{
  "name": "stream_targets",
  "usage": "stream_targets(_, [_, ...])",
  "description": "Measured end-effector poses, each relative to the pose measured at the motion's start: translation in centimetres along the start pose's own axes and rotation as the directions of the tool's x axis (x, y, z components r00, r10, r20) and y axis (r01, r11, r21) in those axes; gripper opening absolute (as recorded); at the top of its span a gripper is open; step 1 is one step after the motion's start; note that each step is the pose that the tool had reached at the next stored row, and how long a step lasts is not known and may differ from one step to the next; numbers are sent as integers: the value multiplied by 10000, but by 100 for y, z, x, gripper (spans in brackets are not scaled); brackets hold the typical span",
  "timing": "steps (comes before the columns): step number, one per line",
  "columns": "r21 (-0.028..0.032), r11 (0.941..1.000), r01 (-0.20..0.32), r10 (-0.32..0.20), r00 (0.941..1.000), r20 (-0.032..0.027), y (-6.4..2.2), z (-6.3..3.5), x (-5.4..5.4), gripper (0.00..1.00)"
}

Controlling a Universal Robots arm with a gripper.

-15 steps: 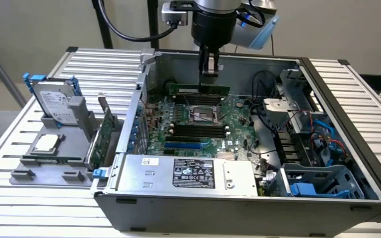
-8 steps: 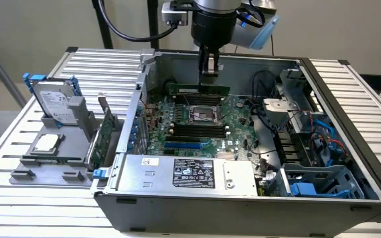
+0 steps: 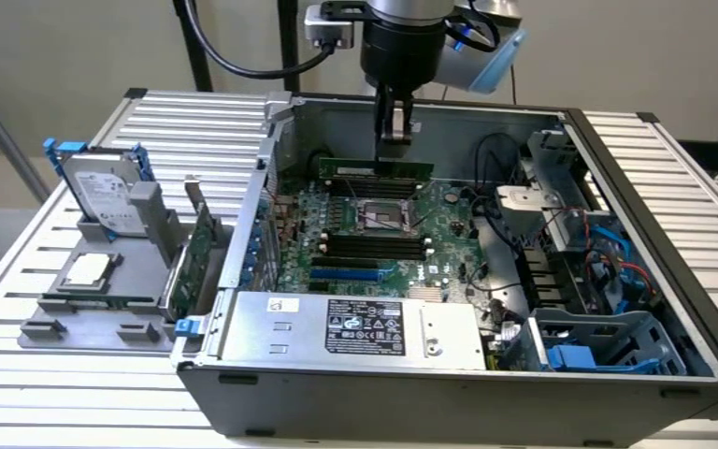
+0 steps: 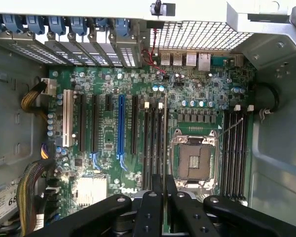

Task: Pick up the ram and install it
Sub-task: 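Insert the ram into the slot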

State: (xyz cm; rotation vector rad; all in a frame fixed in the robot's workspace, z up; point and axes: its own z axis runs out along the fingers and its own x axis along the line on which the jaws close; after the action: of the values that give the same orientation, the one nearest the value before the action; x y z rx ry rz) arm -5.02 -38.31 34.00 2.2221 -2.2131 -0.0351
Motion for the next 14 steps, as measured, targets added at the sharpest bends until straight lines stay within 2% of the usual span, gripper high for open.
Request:
stream_targets(5, [2,10000,0,0,10000,-8,-1,14,0,0])
stream_targets(14, [1,10000,-1,1,10000,-18,-12,182,14,0])
